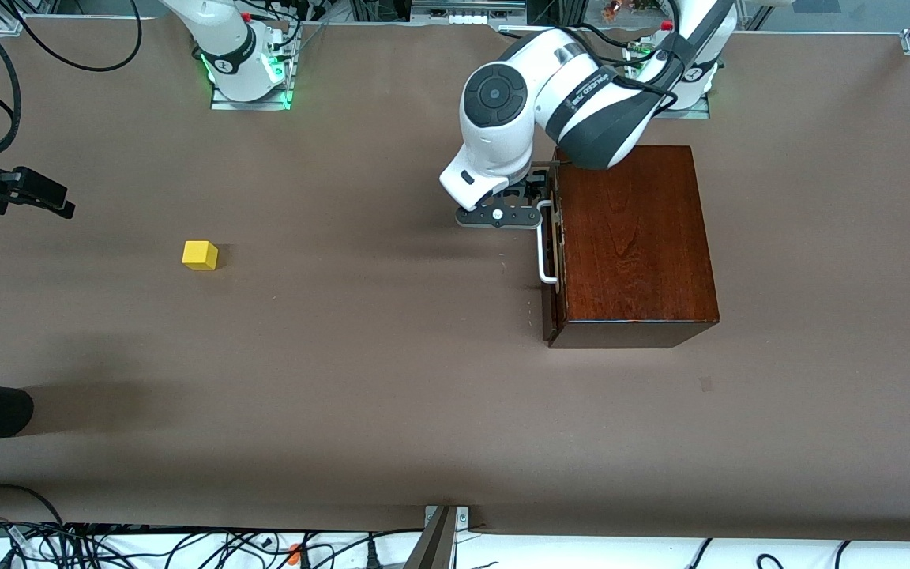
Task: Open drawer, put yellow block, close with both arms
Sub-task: 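Reach the left gripper to the white drawer handle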
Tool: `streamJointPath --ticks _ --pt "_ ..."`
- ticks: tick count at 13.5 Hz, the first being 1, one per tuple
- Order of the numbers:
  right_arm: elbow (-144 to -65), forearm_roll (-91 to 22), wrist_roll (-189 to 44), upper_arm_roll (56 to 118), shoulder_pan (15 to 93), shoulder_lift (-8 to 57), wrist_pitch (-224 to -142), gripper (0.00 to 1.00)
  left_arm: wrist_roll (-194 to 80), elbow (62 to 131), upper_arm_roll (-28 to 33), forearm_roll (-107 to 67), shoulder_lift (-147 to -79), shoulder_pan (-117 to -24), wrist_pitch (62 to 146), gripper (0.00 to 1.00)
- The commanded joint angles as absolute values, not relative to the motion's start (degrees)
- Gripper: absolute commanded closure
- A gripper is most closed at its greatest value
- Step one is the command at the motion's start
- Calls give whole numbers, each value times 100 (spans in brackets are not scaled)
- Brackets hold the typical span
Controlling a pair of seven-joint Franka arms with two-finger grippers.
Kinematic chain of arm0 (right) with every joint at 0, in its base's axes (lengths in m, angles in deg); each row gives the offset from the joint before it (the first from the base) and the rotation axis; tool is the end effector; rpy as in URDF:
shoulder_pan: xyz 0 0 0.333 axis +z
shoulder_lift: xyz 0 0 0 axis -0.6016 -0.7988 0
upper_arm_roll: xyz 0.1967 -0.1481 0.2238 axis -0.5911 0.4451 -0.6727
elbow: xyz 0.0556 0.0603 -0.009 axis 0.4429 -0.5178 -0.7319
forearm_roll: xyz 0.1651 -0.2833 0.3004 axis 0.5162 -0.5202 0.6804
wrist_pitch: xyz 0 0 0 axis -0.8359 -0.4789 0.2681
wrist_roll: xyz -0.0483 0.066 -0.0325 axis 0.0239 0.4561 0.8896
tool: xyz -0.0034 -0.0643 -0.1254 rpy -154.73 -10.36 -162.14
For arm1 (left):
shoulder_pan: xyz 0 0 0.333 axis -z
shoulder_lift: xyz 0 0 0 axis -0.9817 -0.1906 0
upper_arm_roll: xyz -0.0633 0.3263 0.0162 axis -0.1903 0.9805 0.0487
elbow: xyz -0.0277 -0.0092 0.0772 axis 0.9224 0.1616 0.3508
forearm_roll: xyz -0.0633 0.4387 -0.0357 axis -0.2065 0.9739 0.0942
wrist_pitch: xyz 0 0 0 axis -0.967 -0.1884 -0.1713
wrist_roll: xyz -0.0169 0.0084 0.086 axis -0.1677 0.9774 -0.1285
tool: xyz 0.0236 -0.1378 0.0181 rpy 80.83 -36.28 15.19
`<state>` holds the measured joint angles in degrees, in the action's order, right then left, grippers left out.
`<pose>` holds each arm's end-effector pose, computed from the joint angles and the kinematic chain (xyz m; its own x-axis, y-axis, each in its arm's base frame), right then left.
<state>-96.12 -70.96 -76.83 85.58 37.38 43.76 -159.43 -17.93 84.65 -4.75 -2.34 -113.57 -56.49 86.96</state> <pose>0.6284 -0.0376 0.5670 0.9977 -0.0565 -0.0382 -0.0567 -0.9984 -0.0036 0.5120 -0.4871 0.3604 0.9831 -0.0510 -0.1759 -0.0694 -0.9925 -0.1003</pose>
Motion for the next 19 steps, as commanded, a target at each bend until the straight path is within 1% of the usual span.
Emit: streamJointPath --ticks 1,3,6,8,14,19 --pt "-9601 -7082 -7611 8566 3742 4439 -15879 0 -1902 8737 -422 411 -11366 -5389 8774 0" --pt "-9601 -7090 -7611 8566 3742 4448 -15887 0 -1902 8949 -422 439 -11349 -5396 9002 0" --pt "-9601 -7090 -7620 8566 3742 4439 -15887 0 -1919 8958 -379 448 -11471 -5440 9205 0" --pt "-9601 -7099 -7620 8584 3742 4448 -15887 0 -1920 8993 -378 763 -11568 -5458 9205 0" --pt "-9601 -7099 -7611 8558 3751 4439 -15896 0 -1920 9055 -361 975 -11682 -5599 9223 0" --pt "-9601 -7099 -7611 8558 3751 4421 -15931 0 -1920 9055 -343 984 -11849 -5651 9565 0"
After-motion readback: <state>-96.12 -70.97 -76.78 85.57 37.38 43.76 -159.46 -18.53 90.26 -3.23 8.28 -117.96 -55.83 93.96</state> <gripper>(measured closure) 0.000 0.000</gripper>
